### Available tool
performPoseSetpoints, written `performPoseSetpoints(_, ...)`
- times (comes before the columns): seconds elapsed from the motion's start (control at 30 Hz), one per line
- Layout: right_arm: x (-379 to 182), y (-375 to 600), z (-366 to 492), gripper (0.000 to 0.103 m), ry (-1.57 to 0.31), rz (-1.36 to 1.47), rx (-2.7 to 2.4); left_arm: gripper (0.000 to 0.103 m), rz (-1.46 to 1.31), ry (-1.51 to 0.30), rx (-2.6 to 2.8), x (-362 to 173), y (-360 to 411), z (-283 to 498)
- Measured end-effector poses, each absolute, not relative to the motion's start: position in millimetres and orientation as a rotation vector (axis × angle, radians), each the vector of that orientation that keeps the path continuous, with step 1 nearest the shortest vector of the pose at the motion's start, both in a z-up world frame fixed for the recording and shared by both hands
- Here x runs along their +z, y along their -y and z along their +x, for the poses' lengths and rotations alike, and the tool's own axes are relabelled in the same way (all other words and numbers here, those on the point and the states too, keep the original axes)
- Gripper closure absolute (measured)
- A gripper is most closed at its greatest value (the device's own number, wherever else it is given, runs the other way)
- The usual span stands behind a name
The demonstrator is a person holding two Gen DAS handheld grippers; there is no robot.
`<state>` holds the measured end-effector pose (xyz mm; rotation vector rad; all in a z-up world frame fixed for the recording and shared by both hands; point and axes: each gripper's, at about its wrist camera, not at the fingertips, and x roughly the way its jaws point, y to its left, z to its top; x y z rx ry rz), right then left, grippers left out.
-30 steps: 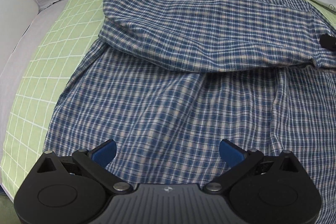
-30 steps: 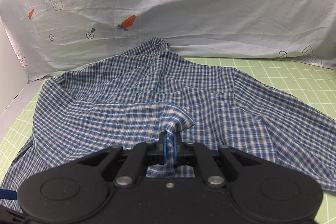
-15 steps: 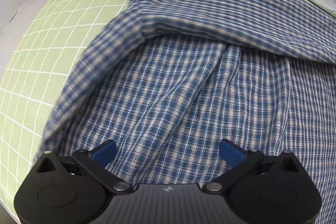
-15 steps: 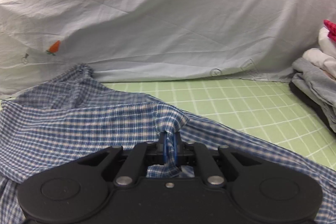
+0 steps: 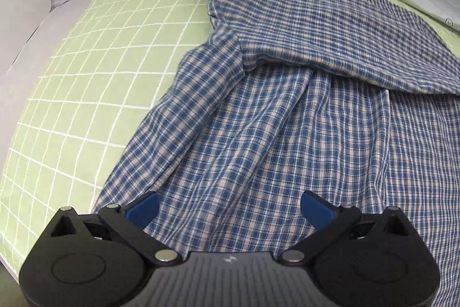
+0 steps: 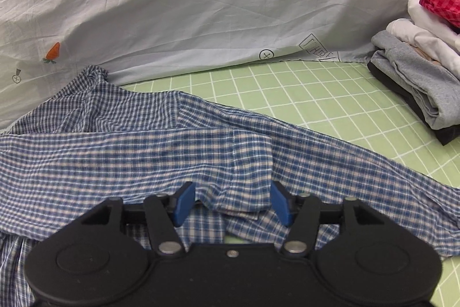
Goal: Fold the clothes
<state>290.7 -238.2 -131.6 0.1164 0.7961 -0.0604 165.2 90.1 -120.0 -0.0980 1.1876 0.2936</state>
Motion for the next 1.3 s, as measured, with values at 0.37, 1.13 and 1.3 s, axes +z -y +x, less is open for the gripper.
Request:
performPoseSetpoints(0.37, -113.7, 159.7, 204.7, 0.0, -0.774, 0.068, -0.011, 0.0, -0.134, -1.054, 0.433, -89.9, -156.9, 70.1)
performPoseSetpoints(1.13, -124.5, -85.9, 62.2, 0.035, -0.814, 0.178, 0.236, 0.0, -0.097, -1.164, 0.26, -123.5, -290.5, -12.1)
performPoseSetpoints(1.3, -141.6, -124.8, 54.8, 0.064, -0.884, 0.248, 0.342, 0.0, -0.053, -1.173, 0.189, -130.4, -292.8, -9.8)
